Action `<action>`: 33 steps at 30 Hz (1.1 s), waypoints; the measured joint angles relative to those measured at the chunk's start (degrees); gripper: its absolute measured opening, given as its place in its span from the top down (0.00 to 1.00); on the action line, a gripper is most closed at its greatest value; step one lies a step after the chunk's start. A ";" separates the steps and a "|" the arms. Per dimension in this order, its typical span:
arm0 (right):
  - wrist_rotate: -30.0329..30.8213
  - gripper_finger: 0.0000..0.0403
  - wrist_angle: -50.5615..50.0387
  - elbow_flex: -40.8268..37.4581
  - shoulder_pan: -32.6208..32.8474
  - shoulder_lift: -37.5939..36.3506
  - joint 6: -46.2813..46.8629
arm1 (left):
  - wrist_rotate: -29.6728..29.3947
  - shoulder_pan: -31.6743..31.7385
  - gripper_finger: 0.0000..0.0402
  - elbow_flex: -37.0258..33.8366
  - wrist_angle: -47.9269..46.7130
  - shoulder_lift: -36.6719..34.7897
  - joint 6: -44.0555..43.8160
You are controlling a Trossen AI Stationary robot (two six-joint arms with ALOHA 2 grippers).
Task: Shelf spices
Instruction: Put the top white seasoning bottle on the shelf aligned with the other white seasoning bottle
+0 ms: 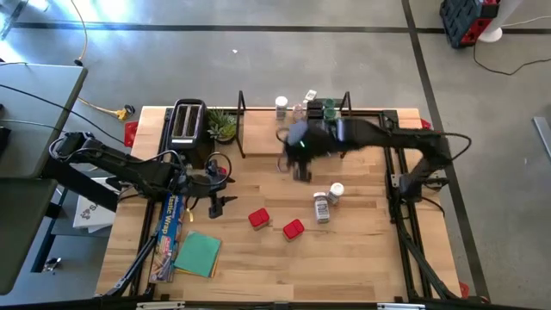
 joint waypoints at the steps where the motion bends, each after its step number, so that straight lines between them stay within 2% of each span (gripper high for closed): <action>1: -0.79 1.00 2.35 -3.30 1.82 -1.83 2.90 | -0.35 -0.22 0.34 0.00 0.10 0.00 0.30; 5: -5.15 1.00 10.65 -14.58 8.32 -6.27 14.78 | -0.51 -0.39 0.34 0.00 1.45 0.00 2.56; 7: -6.56 0.99 10.17 -18.24 11.04 -7.19 18.23 | -0.55 -0.20 0.34 0.00 2.99 0.00 3.58; 11: -5.45 0.92 -0.63 -20.94 12.68 -7.36 29.05 | 0.26 0.30 0.34 0.00 5.66 0.00 5.45; 15: -5.15 0.76 -10.71 -20.94 11.49 -7.53 34.59 | 2.27 1.29 0.34 0.00 6.85 0.00 5.55; 21: -1.38 0.50 -23.35 -20.61 8.81 -7.55 34.52 | 4.96 2.09 0.34 0.00 6.73 0.00 5.05; 25: -2.18 0.36 -24.85 -21.47 7.31 -7.55 31.82 | 5.02 2.06 0.34 0.00 6.71 0.00 5.03; 28: -4.25 0.30 -24.70 -23.92 6.46 -7.57 28.61 | 5.03 2.06 0.34 0.00 6.59 0.00 5.01; 33: -7.33 0.29 -24.19 -30.08 6.06 -7.55 25.03 | 5.07 2.06 0.34 0.00 5.97 0.00 4.99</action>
